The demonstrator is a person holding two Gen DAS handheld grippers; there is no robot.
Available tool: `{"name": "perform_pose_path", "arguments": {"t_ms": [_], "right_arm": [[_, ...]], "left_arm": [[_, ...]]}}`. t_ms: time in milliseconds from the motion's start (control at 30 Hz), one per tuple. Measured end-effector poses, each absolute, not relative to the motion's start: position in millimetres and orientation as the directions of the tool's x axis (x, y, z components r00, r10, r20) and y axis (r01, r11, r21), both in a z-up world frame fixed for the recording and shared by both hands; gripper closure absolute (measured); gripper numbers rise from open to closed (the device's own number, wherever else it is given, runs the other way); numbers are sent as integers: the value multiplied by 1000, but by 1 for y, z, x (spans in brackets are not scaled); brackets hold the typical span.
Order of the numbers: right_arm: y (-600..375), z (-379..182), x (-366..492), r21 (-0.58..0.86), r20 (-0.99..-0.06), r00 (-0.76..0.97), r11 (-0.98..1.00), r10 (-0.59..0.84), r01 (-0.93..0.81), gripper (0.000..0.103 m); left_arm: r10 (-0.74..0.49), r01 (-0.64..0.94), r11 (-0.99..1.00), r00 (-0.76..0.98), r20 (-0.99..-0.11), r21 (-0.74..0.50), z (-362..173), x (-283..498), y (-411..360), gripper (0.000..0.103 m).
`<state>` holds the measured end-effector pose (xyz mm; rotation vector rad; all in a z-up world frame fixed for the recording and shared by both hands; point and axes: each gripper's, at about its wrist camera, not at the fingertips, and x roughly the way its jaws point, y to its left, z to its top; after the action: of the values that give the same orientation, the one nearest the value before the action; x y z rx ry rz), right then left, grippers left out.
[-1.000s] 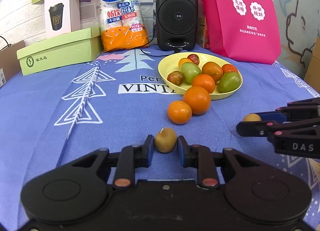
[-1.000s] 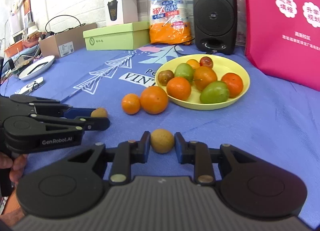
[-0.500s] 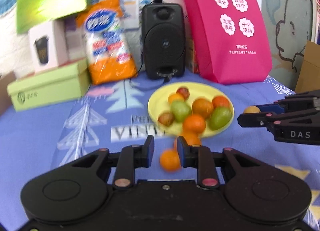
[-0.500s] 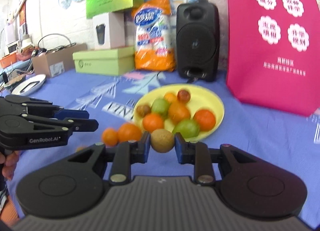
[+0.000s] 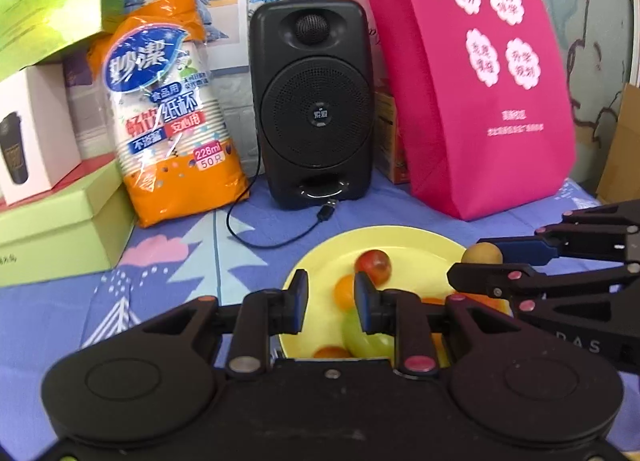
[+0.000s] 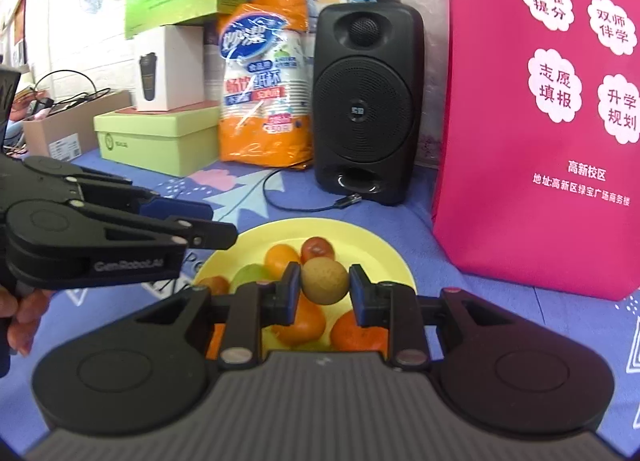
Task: Organize fruits
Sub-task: 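Carry both kiwis over the yellow plate and open both tools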
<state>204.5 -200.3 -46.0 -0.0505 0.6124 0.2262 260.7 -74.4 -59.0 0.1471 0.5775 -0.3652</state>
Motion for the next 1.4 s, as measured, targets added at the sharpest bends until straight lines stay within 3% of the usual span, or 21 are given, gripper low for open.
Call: {"name": "perform_pose_path", "arguments": {"t_ms": [333, 400, 467, 500, 600, 700, 767, 800, 867, 1167, 1400], "right_arm": [[-204, -58, 227, 43, -594, 780, 976, 198, -214, 78], [-206, -56, 223, 41, -588, 783, 975, 202, -220, 78], [-210, -54, 217, 43, -579, 789, 974, 205, -222, 78], [-212, -53, 215, 52, -575, 791, 974, 210, -221, 78], [-214, -52, 212, 64, -572, 790, 972, 222, -226, 78], [-213, -53, 211, 73, -566, 792, 971, 229, -229, 78], [-211, -52, 211, 85, -560, 794, 970, 237, -229, 78], [-210, -52, 212, 91, -559, 794, 969, 239, -228, 78], [-207, -51, 212, 90, -559, 793, 969, 241, -232, 78], [-208, -47, 206, 72, -556, 798, 970, 234, -234, 78], [-203, -55, 225, 62, -584, 783, 974, 212, -217, 78]], "left_arm": [[-321, 384, 923, 738, -593, -22, -66, 281, -67, 76], [-325, 395, 919, 755, -569, -1, -60, 254, -59, 67], [-308, 388, 921, 781, -543, 36, -61, 220, -52, 34], [-306, 388, 920, 795, -524, 52, -62, 202, -47, 32], [-276, 393, 908, 821, -499, 145, -70, 145, -38, 33], [-244, 402, 896, 801, -546, 190, -90, 114, -38, 43], [-213, 398, 892, 788, -578, 214, -105, 110, -42, 56], [-229, 408, 893, 774, -590, 189, -110, 111, -43, 57], [-272, 426, 897, 740, -616, 116, -115, 112, -43, 78], [-264, 410, 903, 768, -583, 130, -105, 119, -45, 78], [-313, 403, 913, 786, -533, 57, -70, 195, -59, 78]]}}
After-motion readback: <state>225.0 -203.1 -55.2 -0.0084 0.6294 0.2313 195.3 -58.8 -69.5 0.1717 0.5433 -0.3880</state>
